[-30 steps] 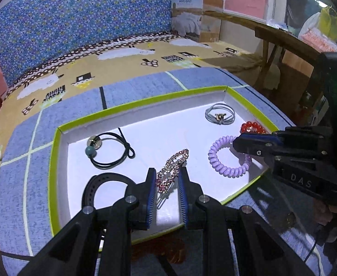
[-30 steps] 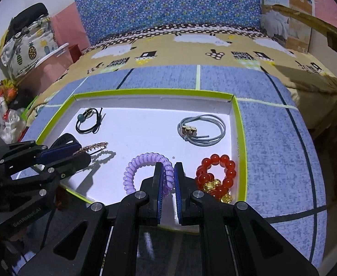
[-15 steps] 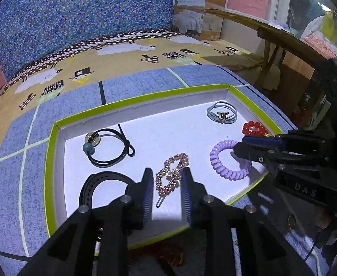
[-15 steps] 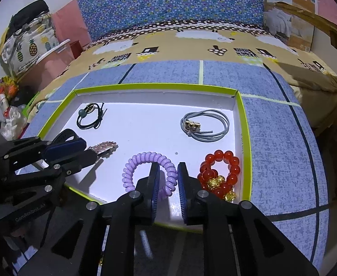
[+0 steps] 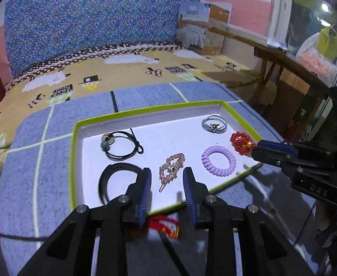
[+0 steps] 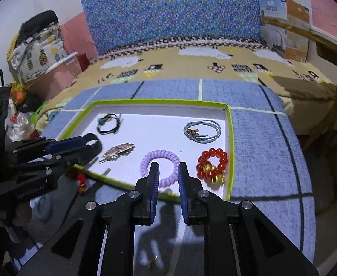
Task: Organize jewelry
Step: 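Carry the pink clip and lavender coil tie into the green box and open both tools, then grasp the light-blue coil tie with the left tool while the right grasps the gold bow clip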
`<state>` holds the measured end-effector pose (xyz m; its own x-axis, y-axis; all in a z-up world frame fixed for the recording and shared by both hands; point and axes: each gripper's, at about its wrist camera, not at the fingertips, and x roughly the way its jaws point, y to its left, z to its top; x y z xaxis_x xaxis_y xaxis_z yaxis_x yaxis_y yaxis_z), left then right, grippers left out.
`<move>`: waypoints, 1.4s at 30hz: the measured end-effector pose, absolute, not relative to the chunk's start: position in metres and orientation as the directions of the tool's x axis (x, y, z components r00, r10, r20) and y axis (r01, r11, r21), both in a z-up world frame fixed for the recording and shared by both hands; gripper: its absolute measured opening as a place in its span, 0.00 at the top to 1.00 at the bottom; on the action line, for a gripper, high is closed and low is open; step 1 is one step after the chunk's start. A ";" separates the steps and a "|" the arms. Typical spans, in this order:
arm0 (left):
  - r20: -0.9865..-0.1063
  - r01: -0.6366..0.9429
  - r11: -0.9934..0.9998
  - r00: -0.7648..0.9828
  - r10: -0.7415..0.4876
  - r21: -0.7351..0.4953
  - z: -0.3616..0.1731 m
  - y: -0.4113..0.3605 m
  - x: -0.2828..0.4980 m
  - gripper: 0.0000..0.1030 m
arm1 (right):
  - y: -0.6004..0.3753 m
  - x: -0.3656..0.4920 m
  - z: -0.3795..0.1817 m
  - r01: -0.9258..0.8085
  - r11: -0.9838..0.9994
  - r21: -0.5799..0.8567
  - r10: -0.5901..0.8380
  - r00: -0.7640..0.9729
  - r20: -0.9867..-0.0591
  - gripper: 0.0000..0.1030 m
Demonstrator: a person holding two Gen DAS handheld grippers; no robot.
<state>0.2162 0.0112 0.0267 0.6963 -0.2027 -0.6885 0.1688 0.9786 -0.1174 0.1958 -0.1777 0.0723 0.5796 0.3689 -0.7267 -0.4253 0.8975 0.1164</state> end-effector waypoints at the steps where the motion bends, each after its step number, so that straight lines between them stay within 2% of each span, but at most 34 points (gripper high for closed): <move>1: -0.682 0.168 0.978 0.702 -0.205 -0.121 0.029 0.013 0.210 0.71 | -0.179 0.190 0.075 -0.429 0.895 0.121 0.376 0.582 -0.721 0.84; 12: -0.640 0.152 0.983 0.746 -0.181 -0.100 0.038 0.022 0.138 0.71 | -0.204 0.123 0.088 -0.437 0.883 0.173 0.430 0.600 -0.675 0.84; 24: -0.657 0.125 0.986 0.735 -0.169 -0.114 0.020 0.025 0.076 0.71 | -0.224 0.068 0.077 -0.428 0.876 0.222 0.456 0.585 -0.670 0.84; 39: -0.666 0.057 0.993 0.737 -0.113 -0.106 0.012 0.039 0.069 0.68 | -0.224 0.056 0.067 -0.440 0.874 0.206 0.449 0.570 -0.688 0.83; 40: -0.668 0.049 0.993 0.736 -0.107 -0.105 0.011 0.041 0.070 0.67 | -0.222 0.057 0.067 -0.444 0.873 0.203 0.449 0.569 -0.689 0.83; 42: -0.673 0.029 0.994 0.734 -0.094 -0.107 0.009 0.045 0.072 0.61 | -0.220 0.060 0.067 -0.454 0.869 0.197 0.452 0.566 -0.690 0.73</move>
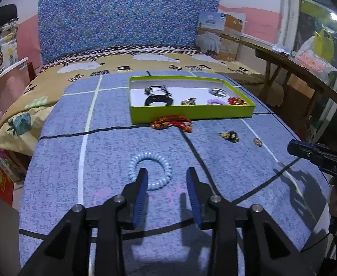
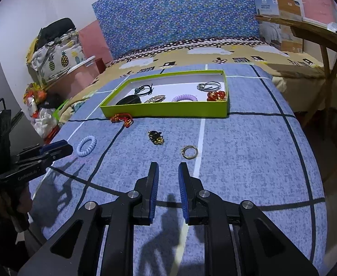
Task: Organize jewelry
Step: 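Grasp the light-blue coil tie with the left tool while the right grasps the gold bow clip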
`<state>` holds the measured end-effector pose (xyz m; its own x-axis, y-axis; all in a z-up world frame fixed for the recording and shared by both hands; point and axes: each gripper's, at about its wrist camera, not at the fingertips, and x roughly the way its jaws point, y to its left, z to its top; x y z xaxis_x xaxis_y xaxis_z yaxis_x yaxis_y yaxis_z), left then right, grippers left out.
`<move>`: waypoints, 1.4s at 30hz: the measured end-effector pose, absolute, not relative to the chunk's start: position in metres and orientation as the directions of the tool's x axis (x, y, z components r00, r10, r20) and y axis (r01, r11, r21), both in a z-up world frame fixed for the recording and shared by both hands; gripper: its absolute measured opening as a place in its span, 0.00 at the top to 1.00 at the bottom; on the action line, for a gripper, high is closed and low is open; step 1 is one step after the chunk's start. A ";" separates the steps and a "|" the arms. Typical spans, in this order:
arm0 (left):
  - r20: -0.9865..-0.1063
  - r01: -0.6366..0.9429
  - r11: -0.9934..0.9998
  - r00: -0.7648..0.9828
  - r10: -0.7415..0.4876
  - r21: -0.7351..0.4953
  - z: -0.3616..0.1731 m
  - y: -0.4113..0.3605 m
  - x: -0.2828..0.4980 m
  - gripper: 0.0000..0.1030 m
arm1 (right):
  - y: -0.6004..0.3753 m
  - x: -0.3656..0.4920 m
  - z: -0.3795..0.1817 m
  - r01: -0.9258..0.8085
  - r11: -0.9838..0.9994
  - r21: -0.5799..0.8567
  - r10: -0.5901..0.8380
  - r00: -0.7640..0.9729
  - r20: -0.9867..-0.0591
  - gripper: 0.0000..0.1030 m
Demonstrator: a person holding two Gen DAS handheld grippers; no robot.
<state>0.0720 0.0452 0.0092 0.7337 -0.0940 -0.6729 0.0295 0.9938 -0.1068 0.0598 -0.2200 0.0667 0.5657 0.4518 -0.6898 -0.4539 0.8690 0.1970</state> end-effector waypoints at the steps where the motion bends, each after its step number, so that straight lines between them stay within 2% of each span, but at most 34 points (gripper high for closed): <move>1: -0.676 0.021 0.994 0.732 -0.091 -0.110 0.008 0.048 0.073 0.59 | -0.218 0.061 0.067 -0.459 0.866 0.196 0.454 0.562 -0.691 0.65; 18: -0.762 -0.094 0.988 0.646 -0.032 -0.122 -0.017 0.068 0.105 0.59 | -0.171 0.093 0.057 -0.541 0.834 0.104 0.434 0.530 -0.728 0.65; 24: -0.774 -0.091 0.994 0.633 0.008 -0.064 -0.019 0.061 0.109 0.65 | -0.152 0.109 0.048 -0.574 0.817 0.048 0.408 0.518 -0.752 0.65; 29: -0.775 -0.060 0.998 0.632 0.011 -0.035 -0.019 0.055 0.112 0.77 | -0.142 0.121 0.037 -0.580 0.814 0.020 0.377 0.503 -0.778 0.65; 36: -0.776 -0.031 0.999 0.631 -0.005 -0.031 -0.018 0.051 0.116 0.87 | -0.133 0.133 0.029 -0.597 0.802 0.011 0.365 0.475 -0.800 0.65; 37: -0.775 -0.028 0.999 0.631 -0.006 -0.031 -0.018 0.051 0.116 0.88 | -0.132 0.133 0.028 -0.600 0.800 0.010 0.364 0.472 -0.803 0.66; 40: -0.775 -0.020 0.999 0.631 -0.011 -0.031 -0.018 0.050 0.116 0.89 | -0.129 0.132 0.027 -0.609 0.793 -0.001 0.360 0.470 -0.806 0.79; 42: -0.775 -0.013 0.999 0.632 -0.021 -0.038 -0.018 0.049 0.116 0.90 | -0.128 0.132 0.027 -0.614 0.789 -0.005 0.360 0.469 -0.806 0.80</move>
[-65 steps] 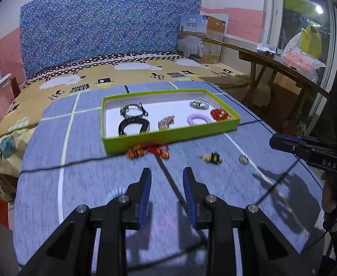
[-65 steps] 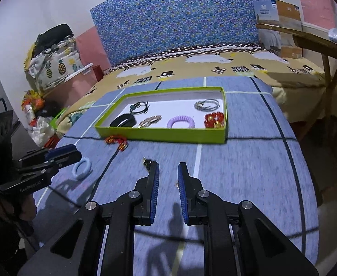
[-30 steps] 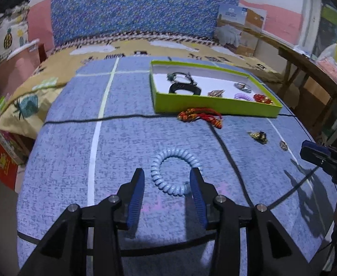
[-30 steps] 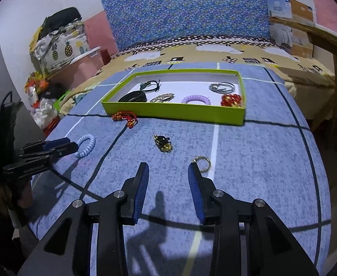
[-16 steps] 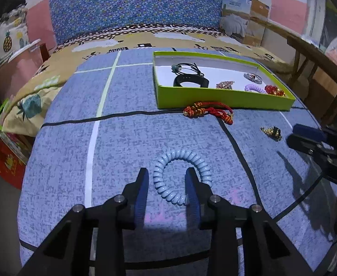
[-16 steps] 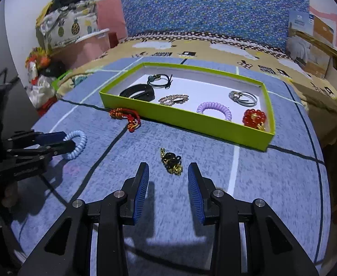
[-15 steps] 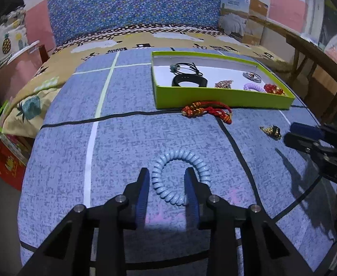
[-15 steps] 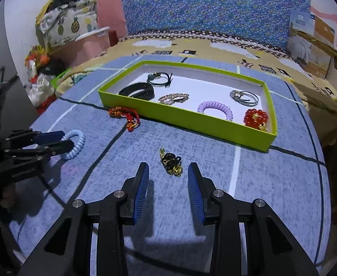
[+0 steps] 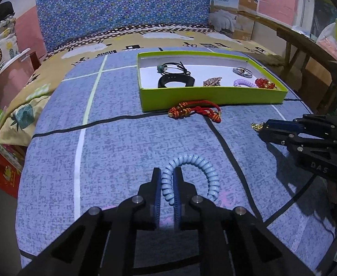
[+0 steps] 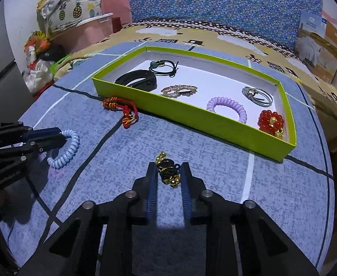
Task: Organize jewelry
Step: 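Grasp the light-blue coil tie with the left tool while the right grasps the gold bow clip, then carry the blue coil tie and gold bow clip into the green box and open both tools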
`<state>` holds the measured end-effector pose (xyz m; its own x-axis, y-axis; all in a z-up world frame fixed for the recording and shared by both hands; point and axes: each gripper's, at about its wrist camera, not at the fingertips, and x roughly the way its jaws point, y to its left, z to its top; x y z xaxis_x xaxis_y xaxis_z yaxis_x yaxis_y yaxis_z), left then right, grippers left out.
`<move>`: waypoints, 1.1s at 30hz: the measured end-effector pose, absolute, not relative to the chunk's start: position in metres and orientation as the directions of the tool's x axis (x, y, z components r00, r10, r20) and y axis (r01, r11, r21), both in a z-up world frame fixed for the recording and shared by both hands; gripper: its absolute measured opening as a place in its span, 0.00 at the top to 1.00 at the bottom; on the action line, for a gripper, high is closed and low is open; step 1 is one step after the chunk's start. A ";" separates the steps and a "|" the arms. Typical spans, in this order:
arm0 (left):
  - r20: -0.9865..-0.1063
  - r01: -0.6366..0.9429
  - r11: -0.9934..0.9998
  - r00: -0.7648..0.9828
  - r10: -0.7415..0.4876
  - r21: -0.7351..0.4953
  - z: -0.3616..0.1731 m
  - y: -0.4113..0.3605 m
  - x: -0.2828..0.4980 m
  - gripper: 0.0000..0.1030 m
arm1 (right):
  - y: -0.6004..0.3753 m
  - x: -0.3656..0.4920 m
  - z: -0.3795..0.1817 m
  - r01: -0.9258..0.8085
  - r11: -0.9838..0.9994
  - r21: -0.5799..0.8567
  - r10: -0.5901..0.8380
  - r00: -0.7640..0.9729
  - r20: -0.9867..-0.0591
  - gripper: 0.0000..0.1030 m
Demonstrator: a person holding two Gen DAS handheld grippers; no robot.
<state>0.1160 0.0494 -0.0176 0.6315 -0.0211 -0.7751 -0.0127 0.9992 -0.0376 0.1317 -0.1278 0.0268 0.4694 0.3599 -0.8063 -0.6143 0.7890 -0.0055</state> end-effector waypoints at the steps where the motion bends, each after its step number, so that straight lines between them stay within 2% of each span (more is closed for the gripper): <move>1: -0.775 -0.010 0.999 0.632 -0.025 -0.040 -0.017 0.048 0.116 0.90 | -0.127 0.131 0.027 -0.616 0.788 -0.009 0.359 0.471 -0.806 0.80; 5: -0.775 0.004 0.999 0.631 -0.043 -0.052 -0.016 0.046 0.114 0.90 | -0.127 0.127 0.029 -0.619 0.785 -0.021 0.358 0.481 -0.800 0.84; 33: -0.704 0.078 0.993 0.700 -0.117 -0.088 0.020 0.030 0.116 0.91 | -0.155 0.110 0.067 -0.553 0.831 0.061 0.424 0.559 -0.713 0.84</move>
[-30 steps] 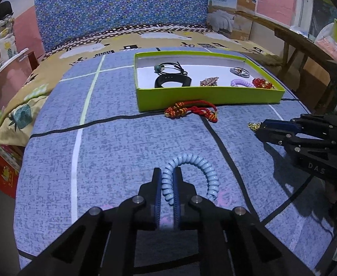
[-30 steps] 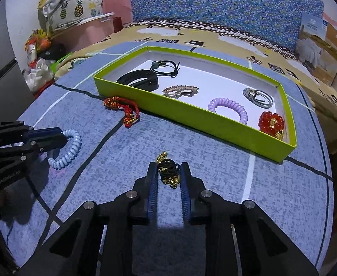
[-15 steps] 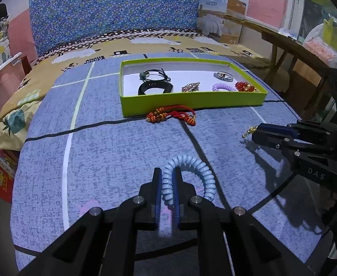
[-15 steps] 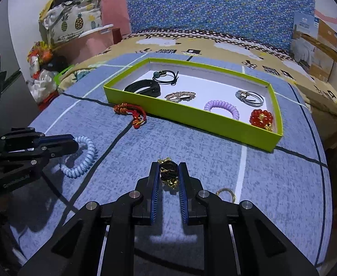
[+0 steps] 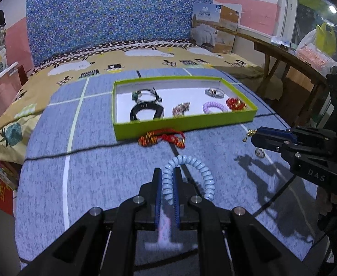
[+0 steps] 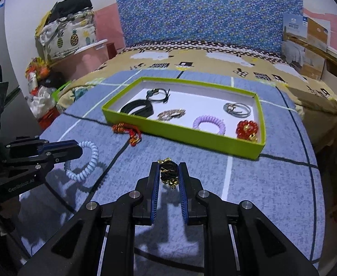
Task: Organize jewelry
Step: 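Carry the blue coil tie and gold bow clip into the green box and open both tools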
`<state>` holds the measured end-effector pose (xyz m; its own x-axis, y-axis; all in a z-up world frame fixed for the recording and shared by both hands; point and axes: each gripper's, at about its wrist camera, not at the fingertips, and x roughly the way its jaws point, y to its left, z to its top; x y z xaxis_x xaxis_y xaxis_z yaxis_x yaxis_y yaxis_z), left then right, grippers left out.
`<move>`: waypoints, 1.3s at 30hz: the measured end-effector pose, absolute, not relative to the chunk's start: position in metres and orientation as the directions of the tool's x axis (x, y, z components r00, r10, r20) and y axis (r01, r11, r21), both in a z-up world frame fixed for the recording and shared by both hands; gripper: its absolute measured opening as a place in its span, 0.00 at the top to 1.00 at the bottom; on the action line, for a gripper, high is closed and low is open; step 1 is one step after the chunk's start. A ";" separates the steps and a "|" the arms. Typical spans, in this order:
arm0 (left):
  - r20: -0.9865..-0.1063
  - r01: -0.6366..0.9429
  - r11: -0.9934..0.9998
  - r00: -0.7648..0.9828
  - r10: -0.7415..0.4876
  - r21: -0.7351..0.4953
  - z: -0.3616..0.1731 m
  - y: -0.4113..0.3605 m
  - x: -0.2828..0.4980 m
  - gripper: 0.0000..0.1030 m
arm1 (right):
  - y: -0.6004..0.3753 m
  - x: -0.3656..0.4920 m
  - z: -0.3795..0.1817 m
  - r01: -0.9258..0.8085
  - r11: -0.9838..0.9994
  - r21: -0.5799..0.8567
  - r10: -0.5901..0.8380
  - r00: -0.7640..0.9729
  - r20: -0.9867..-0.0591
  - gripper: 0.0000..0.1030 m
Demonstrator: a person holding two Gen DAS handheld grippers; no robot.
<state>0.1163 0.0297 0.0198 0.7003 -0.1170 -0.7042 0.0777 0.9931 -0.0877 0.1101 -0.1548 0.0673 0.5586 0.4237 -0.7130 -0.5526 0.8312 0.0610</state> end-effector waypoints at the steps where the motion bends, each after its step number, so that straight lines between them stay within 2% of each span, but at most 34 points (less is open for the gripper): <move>1: -0.701 0.079 0.993 0.704 -0.117 -0.086 0.022 0.030 0.119 0.91 | -0.156 0.112 0.069 -0.550 0.833 0.060 0.423 0.563 -0.710 0.84; 9: -0.663 0.101 0.993 0.739 -0.120 -0.068 0.040 0.029 0.152 0.91 | -0.160 0.136 0.084 -0.528 0.848 0.050 0.413 0.599 -0.687 0.84; 19: -0.656 0.100 0.993 0.746 -0.111 -0.055 0.050 0.034 0.212 0.91 | -0.162 0.188 0.087 -0.497 0.865 0.076 0.405 0.601 -0.689 0.84; 39: -0.740 0.089 0.996 0.669 -0.071 -0.015 0.010 0.026 0.306 0.91 | -0.150 0.267 0.049 -0.432 0.896 0.104 0.356 0.557 -0.750 0.84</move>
<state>0.3055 0.0263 0.0103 0.6686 -0.0709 -0.7402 0.0887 0.9959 -0.0152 0.2671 -0.1495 0.0485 0.5574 0.3561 -0.7500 -0.4320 0.8958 0.1042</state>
